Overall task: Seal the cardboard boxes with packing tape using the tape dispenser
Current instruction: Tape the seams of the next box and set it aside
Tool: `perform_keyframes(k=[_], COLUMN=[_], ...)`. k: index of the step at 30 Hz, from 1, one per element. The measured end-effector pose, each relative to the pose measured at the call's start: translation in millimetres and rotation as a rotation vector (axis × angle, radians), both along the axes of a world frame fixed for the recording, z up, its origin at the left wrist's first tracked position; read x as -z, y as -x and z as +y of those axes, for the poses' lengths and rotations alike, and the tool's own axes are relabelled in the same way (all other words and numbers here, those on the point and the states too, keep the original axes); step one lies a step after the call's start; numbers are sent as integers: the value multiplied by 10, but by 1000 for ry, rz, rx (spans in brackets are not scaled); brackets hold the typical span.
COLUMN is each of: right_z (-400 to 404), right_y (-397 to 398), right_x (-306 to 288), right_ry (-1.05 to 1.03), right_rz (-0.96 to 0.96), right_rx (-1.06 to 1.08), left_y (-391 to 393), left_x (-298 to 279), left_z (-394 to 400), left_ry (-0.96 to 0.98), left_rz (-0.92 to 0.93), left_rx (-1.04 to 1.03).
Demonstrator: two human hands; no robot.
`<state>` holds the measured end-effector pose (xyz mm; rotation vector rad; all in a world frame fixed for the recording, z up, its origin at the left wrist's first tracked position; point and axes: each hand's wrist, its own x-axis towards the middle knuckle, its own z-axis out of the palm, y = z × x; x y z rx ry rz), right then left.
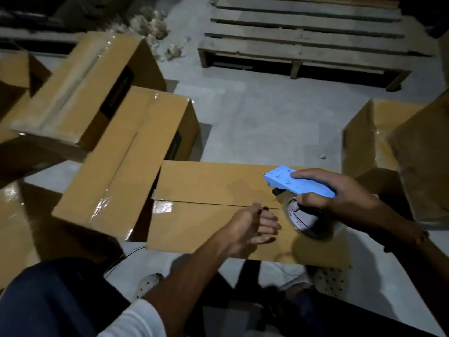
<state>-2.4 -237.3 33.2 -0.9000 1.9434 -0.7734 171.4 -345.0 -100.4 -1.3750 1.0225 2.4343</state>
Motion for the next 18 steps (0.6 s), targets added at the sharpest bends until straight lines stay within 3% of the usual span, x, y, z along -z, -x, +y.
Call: perform_keyframes(k=[5,13,18], right_z=[-239,-530,-650], right_y=[-312,-678,-779], right_x=[-83,-34,67], right_ry=[53,76,49], right_rz=[64,157,206], right_rx=[-224,-385,-486], left_y=[-354,-708,-899], left_x=[-426,-580,-604], left_z=[-460,-817,-1019], left_ry=[-150,-120,-72], left_rz=[114,128,84], left_rx=[-136,-286,-238])
